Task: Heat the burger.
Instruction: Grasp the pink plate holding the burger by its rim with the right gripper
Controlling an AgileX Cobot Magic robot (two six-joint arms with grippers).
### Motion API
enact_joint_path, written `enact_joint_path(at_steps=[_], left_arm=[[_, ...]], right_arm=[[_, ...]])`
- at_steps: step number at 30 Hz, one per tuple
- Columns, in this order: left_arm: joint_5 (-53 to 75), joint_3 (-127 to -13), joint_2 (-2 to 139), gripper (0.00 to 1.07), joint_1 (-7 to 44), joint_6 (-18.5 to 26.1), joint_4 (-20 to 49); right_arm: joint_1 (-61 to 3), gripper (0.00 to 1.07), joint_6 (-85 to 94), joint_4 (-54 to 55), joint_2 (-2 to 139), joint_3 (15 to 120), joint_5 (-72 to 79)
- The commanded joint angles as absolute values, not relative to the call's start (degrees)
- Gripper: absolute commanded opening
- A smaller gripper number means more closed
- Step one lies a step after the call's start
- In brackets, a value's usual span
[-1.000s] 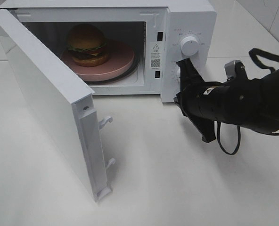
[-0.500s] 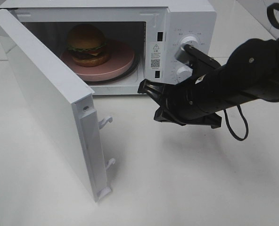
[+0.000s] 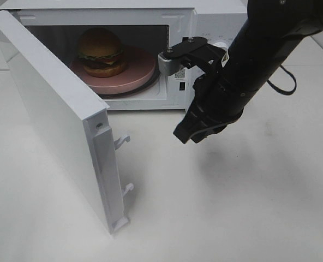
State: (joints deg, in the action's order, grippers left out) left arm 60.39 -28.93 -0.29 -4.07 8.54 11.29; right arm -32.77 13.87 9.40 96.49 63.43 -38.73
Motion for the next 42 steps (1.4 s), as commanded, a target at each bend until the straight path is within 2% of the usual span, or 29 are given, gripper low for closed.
enact_joint_path(at_steps=[1, 3, 6, 9, 11, 18, 20, 23, 24, 25, 26, 27, 28, 29, 30, 31, 42], left_arm=[[59.6, -28.7, -1.4, 1.0, -4.2, 8.5, 11.7], [59.6, -28.7, -1.4, 1.0, -4.2, 8.5, 11.7], [59.6, -28.7, -1.4, 1.0, -4.2, 8.5, 11.7], [59.6, -28.7, -1.4, 1.0, -4.2, 8.5, 11.7], [59.6, -28.7, -1.4, 1.0, -4.2, 8.5, 11.7], [59.6, -28.7, -1.4, 1.0, -4.2, 8.5, 11.7], [59.6, -28.7, -1.4, 1.0, -4.2, 8.5, 11.7], [59.6, -28.7, -1.4, 1.0, -4.2, 8.5, 11.7], [59.6, -28.7, -1.4, 1.0, -4.2, 8.5, 11.7], [59.6, -28.7, -1.4, 1.0, -4.2, 8.5, 11.7], [59.6, -28.7, -1.4, 1.0, -4.2, 8.5, 11.7], [59.6, -28.7, -1.4, 1.0, -4.2, 8.5, 11.7], [59.6, -28.7, -1.4, 1.0, -4.2, 8.5, 11.7], [59.6, -28.7, -1.4, 1.0, -4.2, 8.5, 11.7], [59.6, -28.7, -1.4, 1.0, -4.2, 8.5, 11.7], [59.6, -28.7, -1.4, 1.0, -4.2, 8.5, 11.7], [59.6, -28.7, -1.4, 1.0, -4.2, 8.5, 11.7]], right_arm=[[-32.8, 0.01, 22.4, 6.7, 95.9, 65.3, -43.1], [-32.9, 0.02, 35.1, 5.7, 95.9, 66.8, -45.7], [-32.9, 0.03, 45.7, 4.4, 95.9, 67.0, -45.4], [-32.9, 0.03, 48.6, 3.8, 95.9, 67.0, -45.1], [-32.9, 0.06, 61.2, 1.4, 95.9, 67.0, -43.5], [-32.9, 0.14, 70.6, -2.6, 95.9, 67.0, -42.5], [-32.9, 0.24, 70.7, -3.8, 95.9, 67.0, -40.5], [-32.9, 0.29, 70.2, -4.1, 95.9, 67.0, -39.9], [-32.9, 0.43, 68.6, -4.2, 95.9, 67.0, -39.6], [-32.9, 0.6, 67.4, -4.6, 95.9, 67.0, -39.1], [-32.9, 0.6, 67.4, -4.6, 95.9, 67.0, -39.1], [-32.9, 0.7, 67.0, -4.6, 95.9, 67.0, -38.7], [-32.9, 0.86, 65.9, -4.6, 95.9, 67.0, -37.4], [-32.9, 0.86, 65.9, -4.6, 95.9, 67.0, -37.4], [-33.1, 0.98, 64.7, -4.6, 96.1, 67.0, -35.2], [-33.1, 1.02, 64.2, -4.6, 96.2, 67.0, -34.5], [-35.0, 1.01, 63.4, -6.9, 96.5, 67.0, -27.2]])
